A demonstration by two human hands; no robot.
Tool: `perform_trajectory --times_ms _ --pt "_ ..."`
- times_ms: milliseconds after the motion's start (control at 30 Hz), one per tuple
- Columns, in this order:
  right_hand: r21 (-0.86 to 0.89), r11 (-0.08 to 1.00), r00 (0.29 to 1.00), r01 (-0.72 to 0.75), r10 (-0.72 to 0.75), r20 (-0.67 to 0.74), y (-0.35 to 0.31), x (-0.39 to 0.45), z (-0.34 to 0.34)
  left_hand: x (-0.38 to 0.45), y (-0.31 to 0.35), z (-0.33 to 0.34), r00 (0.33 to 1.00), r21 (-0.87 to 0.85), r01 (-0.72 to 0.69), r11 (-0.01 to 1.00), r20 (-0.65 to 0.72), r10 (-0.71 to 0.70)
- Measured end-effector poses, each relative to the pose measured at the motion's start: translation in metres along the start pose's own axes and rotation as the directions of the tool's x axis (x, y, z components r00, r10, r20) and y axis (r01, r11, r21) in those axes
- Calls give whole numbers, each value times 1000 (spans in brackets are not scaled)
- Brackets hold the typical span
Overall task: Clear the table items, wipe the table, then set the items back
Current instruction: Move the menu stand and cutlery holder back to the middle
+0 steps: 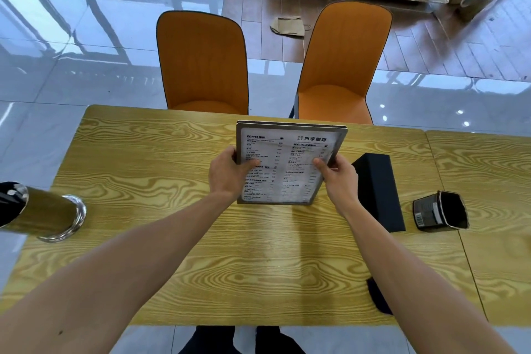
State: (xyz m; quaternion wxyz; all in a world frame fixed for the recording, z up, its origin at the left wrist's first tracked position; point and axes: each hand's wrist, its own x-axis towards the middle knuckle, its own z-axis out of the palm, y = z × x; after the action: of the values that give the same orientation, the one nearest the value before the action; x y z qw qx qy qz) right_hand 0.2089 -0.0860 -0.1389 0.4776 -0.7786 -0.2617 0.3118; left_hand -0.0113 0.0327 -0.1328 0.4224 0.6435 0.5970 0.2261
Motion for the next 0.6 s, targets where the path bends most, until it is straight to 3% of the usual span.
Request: perform_trajectory --times_ms 467,600 --pt "-51 998 1000 21 -22 -12 0 -5 1 4 -1 1 999 -15 -9 1000 34 10" --pt "-80 996 999 -38 35 -38 3 -18 1 2 -5 -4 996 20 -53 998 76 51"
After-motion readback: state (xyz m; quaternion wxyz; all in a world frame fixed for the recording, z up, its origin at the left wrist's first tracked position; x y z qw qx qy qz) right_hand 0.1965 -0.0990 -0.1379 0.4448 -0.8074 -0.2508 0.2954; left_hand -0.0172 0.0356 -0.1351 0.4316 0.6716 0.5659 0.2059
